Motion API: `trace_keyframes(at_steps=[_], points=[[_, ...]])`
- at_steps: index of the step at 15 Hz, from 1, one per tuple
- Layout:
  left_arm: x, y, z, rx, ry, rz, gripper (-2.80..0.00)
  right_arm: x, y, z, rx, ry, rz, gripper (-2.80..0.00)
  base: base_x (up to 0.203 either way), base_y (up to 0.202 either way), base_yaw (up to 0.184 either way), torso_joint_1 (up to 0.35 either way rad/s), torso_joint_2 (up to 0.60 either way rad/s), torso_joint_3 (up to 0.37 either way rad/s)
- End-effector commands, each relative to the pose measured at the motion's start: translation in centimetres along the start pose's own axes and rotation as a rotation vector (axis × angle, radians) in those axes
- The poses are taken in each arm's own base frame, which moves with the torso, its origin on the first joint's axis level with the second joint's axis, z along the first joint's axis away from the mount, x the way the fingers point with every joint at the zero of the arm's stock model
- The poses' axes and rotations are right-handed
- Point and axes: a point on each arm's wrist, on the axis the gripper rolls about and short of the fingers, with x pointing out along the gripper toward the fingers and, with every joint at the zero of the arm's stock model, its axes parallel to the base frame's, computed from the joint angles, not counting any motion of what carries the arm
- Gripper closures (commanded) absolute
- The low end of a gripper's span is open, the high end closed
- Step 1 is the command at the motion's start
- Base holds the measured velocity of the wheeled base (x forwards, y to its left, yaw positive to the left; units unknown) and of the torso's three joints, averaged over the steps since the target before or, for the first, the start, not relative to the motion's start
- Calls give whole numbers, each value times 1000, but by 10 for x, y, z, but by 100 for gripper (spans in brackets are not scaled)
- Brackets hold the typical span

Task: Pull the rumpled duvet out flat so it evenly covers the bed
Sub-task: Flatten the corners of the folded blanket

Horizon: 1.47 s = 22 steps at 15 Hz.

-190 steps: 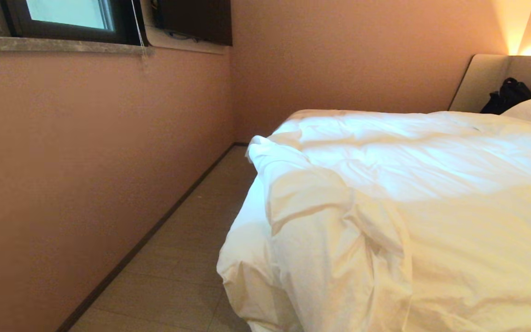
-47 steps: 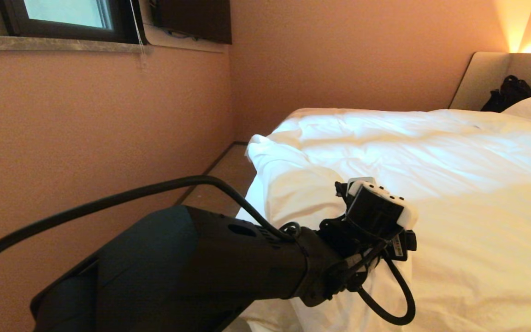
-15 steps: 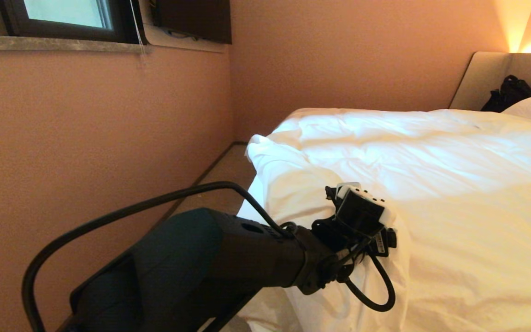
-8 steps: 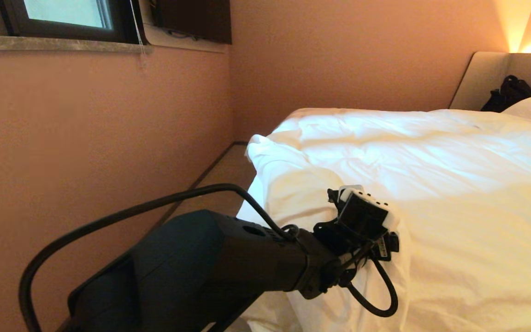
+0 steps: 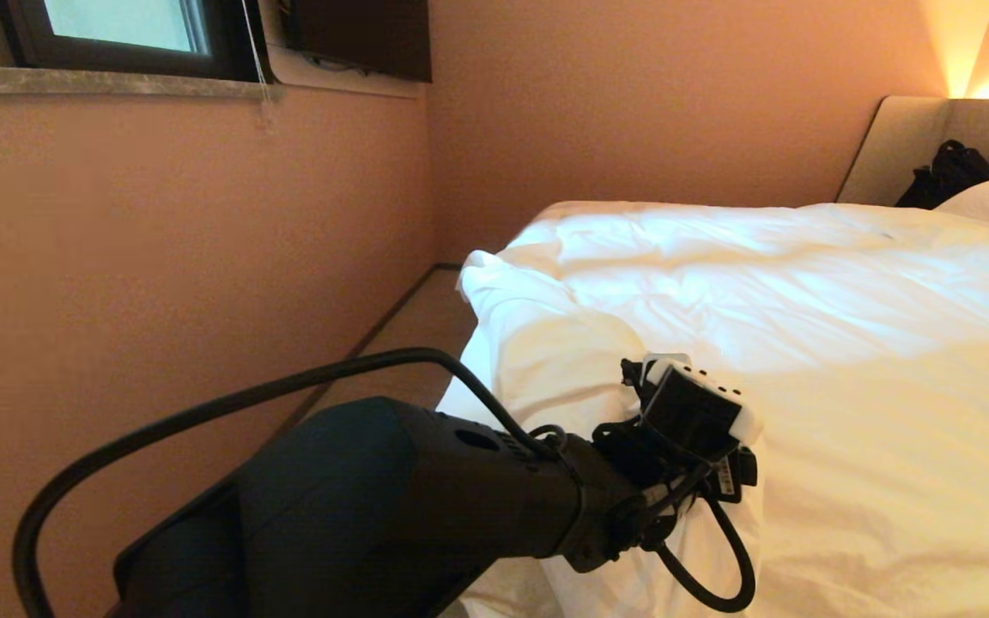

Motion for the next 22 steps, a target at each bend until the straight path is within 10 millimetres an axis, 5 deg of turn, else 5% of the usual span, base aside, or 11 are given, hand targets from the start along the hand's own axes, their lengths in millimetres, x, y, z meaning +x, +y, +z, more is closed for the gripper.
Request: trace_keyframes(at_steps=[1,9,10,22], points=[[1,1,-1,-4,-1,2,-280,0,0,0,-1,-1,1,0,0,0,0,0,0,0],[2,1,-1,-4,-1,1,-280,0,0,0,-1,-1,1,0,0,0,0,0,0,0],[2,1,-1,-5,-3,0,0,0,0,0,-1,-1,1,0,0,0,0,0,0,0],[-4,-2,8,-16,-29,-8,0,0,0,0,-1,-1,1,0,0,0,0,0,0,0]])
